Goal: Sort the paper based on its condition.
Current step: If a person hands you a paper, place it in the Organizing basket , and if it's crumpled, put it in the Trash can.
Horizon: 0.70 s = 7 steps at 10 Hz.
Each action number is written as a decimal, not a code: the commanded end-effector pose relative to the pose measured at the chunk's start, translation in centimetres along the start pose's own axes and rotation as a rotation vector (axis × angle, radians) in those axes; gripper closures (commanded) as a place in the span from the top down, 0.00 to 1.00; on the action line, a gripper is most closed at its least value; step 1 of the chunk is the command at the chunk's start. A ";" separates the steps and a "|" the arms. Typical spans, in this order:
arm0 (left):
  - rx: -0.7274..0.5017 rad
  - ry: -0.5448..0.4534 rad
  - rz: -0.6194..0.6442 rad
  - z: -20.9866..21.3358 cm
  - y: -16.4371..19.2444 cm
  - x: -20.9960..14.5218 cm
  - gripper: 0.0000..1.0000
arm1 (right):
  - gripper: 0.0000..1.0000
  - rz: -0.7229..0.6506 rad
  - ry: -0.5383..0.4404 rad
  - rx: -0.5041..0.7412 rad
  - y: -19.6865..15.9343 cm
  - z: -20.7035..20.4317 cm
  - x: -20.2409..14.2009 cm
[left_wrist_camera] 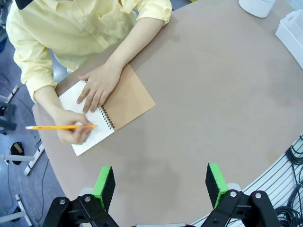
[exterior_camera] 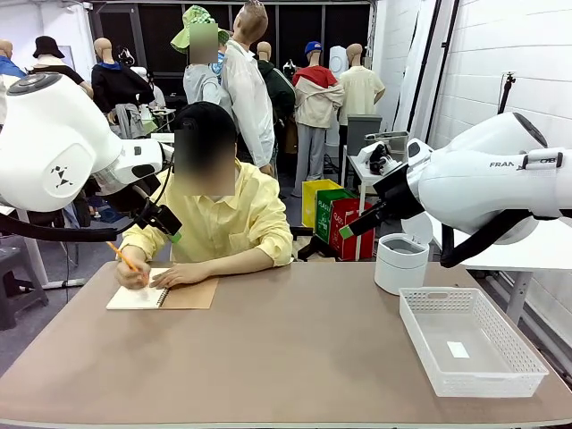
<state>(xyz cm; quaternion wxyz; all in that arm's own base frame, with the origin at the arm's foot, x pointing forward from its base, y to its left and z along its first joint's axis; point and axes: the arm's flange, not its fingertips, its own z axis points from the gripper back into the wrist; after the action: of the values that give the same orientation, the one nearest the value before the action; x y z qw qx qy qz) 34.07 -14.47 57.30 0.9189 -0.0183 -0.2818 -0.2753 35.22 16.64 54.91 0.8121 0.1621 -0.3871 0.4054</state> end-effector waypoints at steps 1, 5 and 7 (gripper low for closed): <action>0.001 -0.011 -0.008 -0.2 0.1 -0.1 1.00 | 1.00 -0.004 0.003 0.007 0.0 0.0 -0.1; 0.001 -0.011 -0.008 -0.2 0.1 -0.1 1.00 | 1.00 -0.004 0.003 0.007 0.0 0.0 -0.1; 0.001 -0.011 -0.008 -0.2 0.1 -0.1 1.00 | 1.00 -0.004 0.003 0.007 0.0 0.0 -0.1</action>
<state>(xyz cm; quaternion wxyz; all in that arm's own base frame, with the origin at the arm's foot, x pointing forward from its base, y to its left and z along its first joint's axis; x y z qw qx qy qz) 34.07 -14.47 57.30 0.9189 -0.0183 -0.2819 -0.2753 35.22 16.64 54.91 0.8121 0.1621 -0.3871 0.4054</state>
